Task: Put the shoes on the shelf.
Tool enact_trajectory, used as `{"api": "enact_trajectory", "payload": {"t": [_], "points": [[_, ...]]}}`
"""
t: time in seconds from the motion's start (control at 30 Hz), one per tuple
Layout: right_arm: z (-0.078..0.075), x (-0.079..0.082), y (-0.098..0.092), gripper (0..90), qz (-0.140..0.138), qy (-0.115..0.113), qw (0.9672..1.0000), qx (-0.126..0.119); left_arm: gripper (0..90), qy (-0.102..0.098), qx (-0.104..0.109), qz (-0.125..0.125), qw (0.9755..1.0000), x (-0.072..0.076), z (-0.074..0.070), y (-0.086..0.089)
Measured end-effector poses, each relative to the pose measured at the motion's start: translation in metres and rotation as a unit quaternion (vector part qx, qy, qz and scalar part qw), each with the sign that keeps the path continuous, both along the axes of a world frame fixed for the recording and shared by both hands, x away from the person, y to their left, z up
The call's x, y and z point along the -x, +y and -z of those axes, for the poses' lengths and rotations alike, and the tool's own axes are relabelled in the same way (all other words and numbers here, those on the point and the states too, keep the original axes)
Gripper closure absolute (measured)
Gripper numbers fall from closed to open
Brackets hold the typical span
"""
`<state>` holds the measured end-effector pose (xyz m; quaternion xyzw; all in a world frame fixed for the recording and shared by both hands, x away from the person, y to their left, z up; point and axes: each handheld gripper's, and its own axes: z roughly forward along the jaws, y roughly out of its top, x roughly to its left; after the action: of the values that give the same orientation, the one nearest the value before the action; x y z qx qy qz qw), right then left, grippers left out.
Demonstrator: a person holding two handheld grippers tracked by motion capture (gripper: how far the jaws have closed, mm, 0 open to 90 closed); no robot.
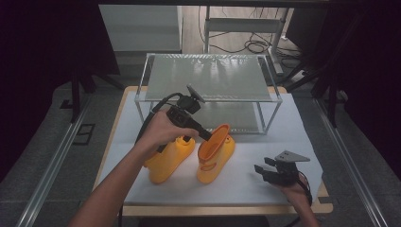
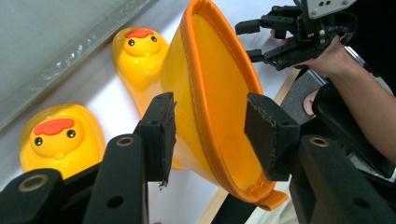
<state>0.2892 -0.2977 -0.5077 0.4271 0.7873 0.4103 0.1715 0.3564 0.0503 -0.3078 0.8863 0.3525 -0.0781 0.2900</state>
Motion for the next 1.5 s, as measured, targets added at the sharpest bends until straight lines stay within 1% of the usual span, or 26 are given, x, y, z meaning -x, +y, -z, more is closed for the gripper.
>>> {"api": "enact_trajectory", "payload": {"t": [0.17,0.4,0.67,0.73,0.83,0.87,0.97,1.1,1.17,1.27,1.37,1.43,1.47,1.5], "points": [[0.000,0.000,-0.001,41.9,0.004,-0.001,1.0000,-0.001,53.4,0.002,-0.001,0.001,1.0000,0.000,0.002,-0.001],[0.000,0.000,0.000,41.8,0.001,0.000,1.0000,0.001,53.7,0.010,-0.006,-0.003,0.9999,-0.004,0.011,-0.005],[0.000,0.000,-0.002,41.8,0.003,0.000,1.0000,0.000,54.3,0.011,-0.032,-0.008,0.9994,-0.007,0.020,-0.015],[0.000,0.000,-0.002,41.8,0.004,0.000,1.0000,0.000,55.0,0.005,-0.039,-0.012,0.9992,-0.007,0.023,-0.018],[0.000,0.000,-0.002,41.8,0.004,-0.001,1.0000,0.000,56.3,0.004,-0.051,-0.012,0.9986,-0.008,0.027,-0.022],[0.000,0.000,-0.002,41.8,0.004,-0.001,1.0000,-0.001,57.2,0.003,-0.051,-0.013,0.9986,-0.008,0.028,-0.023],[0.000,0.000,-0.003,41.8,0.007,-0.001,1.0000,-0.002,62.0,0.004,-0.059,-0.014,0.9981,-0.008,0.032,-0.026],[0.001,0.000,-0.004,41.9,0.009,-0.001,1.0000,-0.002,71.9,0.006,-0.051,-0.011,0.9986,-0.007,0.034,-0.030],[0.001,0.000,-0.004,41.9,0.009,-0.001,1.0000,0.000,78.2,0.006,-0.051,-0.011,0.9986,-0.007,0.035,-0.030],[0.001,0.000,-0.004,41.9,0.009,0.000,1.0000,0.000,84.2,0.001,-0.054,-0.015,0.9984,-0.007,0.034,-0.030],[0.001,0.000,-0.004,41.9,0.010,-0.001,0.9999,0.000,85.5,-0.002,-0.053,-0.022,0.9984,-0.009,0.032,-0.029],[0.001,0.000,-0.005,41.9,0.012,-0.001,0.9999,-0.001,85.7,-0.009,-0.050,-0.029,0.9983,-0.011,0.030,-0.027],[0.001,0.000,-0.005,41.9,0.013,-0.002,0.9999,-0.001,85.8,-0.008,-0.048,-0.029,0.9984,-0.012,0.030,-0.026],[0.001,-0.001,-0.006,41.9,0.013,-0.002,0.9999,0.000,85.8,-0.011,-0.042,-0.032,0.9986,-0.012,0.029,-0.026]]}}
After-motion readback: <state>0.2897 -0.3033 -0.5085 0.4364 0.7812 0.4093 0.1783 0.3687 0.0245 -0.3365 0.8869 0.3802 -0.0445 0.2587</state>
